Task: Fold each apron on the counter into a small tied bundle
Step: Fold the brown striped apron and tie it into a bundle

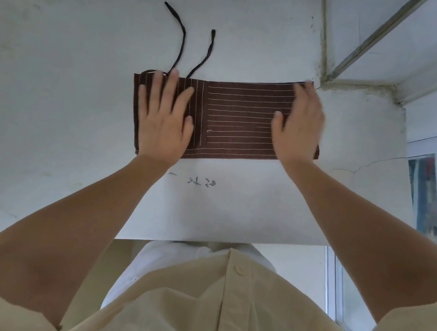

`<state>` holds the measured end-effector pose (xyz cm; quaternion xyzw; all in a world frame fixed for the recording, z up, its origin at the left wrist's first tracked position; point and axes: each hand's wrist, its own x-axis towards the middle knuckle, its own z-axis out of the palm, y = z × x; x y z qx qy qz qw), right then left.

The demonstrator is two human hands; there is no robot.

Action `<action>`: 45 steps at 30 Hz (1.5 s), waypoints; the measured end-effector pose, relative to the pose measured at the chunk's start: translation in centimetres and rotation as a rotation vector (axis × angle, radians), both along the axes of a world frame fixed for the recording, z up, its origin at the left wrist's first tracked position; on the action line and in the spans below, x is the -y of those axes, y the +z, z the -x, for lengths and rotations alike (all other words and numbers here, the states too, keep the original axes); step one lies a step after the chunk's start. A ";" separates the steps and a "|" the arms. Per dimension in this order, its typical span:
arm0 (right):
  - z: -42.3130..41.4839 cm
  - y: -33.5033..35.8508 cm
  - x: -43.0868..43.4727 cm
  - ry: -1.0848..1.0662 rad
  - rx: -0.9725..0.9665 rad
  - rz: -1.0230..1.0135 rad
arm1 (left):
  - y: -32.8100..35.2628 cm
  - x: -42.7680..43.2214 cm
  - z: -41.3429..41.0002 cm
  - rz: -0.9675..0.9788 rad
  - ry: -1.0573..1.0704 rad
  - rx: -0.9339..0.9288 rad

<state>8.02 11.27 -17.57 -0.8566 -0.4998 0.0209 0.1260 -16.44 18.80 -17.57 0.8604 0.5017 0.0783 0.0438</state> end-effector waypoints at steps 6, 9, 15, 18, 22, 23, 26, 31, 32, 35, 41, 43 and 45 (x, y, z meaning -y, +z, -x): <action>6.4 -2.6 -1.0 0.491 -0.074 0.283 | -2.8 0.4 -1.0 0.127 -0.033 -0.215; 3.7 -3.7 1.0 0.327 -0.018 0.349 | -4.0 0.6 2.3 0.144 0.036 -0.251; -2.0 -3.4 3.3 0.063 0.097 0.441 | -4.1 0.1 3.2 0.167 0.062 -0.200; 0.4 -2.7 1.3 0.050 0.109 0.407 | -4.2 0.1 3.3 0.167 0.057 -0.199; 7.5 -1.9 -1.6 0.516 -0.004 0.288 | -4.3 0.1 3.3 0.155 0.057 -0.196; 8.9 -2.1 -1.8 0.622 -0.017 0.293 | -4.3 0.2 3.3 0.151 0.056 -0.191; 8.7 -3.3 -1.4 0.672 -0.006 0.340 | -4.2 0.3 3.6 0.143 0.056 -0.199; 1.2 -3.5 0.5 0.298 0.076 0.414 | -4.2 0.3 3.7 0.155 0.052 -0.199; 0.0 -3.4 1.2 0.244 0.079 0.407 | -4.3 0.3 3.7 0.152 0.049 -0.200; -0.9 -3.4 2.5 0.169 0.090 0.407 | -4.3 -0.1 3.8 0.140 0.010 -0.209; 2.1 -1.3 2.5 0.067 0.160 0.404 | -3.1 -2.0 3.8 0.034 -0.133 -0.374; 2.1 -0.7 2.9 0.113 0.189 0.348 | -2.1 -1.5 2.6 0.018 -0.138 -0.285; 2.4 -0.4 3.8 0.149 0.189 0.327 | -1.1 0.0 1.4 0.041 -0.202 -0.100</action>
